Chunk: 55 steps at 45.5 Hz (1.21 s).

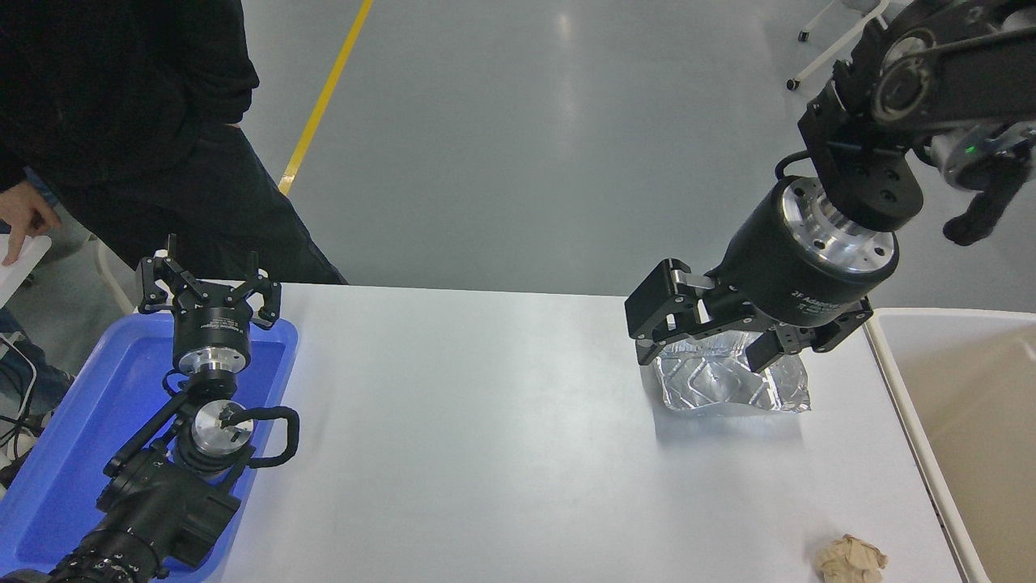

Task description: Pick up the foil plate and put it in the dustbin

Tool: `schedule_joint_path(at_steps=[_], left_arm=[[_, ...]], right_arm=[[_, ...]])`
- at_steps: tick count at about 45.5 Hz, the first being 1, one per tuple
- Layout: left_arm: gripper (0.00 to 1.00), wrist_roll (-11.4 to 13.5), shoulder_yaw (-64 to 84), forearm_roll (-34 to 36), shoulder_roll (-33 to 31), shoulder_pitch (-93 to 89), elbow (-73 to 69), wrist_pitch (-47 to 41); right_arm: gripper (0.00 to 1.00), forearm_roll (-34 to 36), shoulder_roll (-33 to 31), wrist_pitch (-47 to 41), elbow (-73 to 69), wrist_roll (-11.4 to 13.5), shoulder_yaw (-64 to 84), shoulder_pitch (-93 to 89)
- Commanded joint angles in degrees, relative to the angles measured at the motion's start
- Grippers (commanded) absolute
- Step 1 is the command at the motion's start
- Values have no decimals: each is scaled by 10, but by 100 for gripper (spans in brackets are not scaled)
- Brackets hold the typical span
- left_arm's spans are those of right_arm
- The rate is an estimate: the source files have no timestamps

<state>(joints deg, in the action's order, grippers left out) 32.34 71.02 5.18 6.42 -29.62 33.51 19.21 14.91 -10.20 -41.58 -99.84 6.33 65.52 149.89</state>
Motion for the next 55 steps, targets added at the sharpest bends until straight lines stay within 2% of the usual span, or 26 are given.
schedule_joint_path(at_steps=[1,33,47,55], left_arm=[[99,0,0,0,0,1,1,0],[99,0,0,0,0,0,0,0],[99,0,0,0,0,0,0,0],[99,0,0,0,0,0,0,0]], right_arm=[[100,3,4,0,0,0,-2,3],[100,-5,4,7,10,-5,0,5],[100,-76,-18,27,45,-4,7,2],[100,-104,-26,48,131,-4,13,-98]])
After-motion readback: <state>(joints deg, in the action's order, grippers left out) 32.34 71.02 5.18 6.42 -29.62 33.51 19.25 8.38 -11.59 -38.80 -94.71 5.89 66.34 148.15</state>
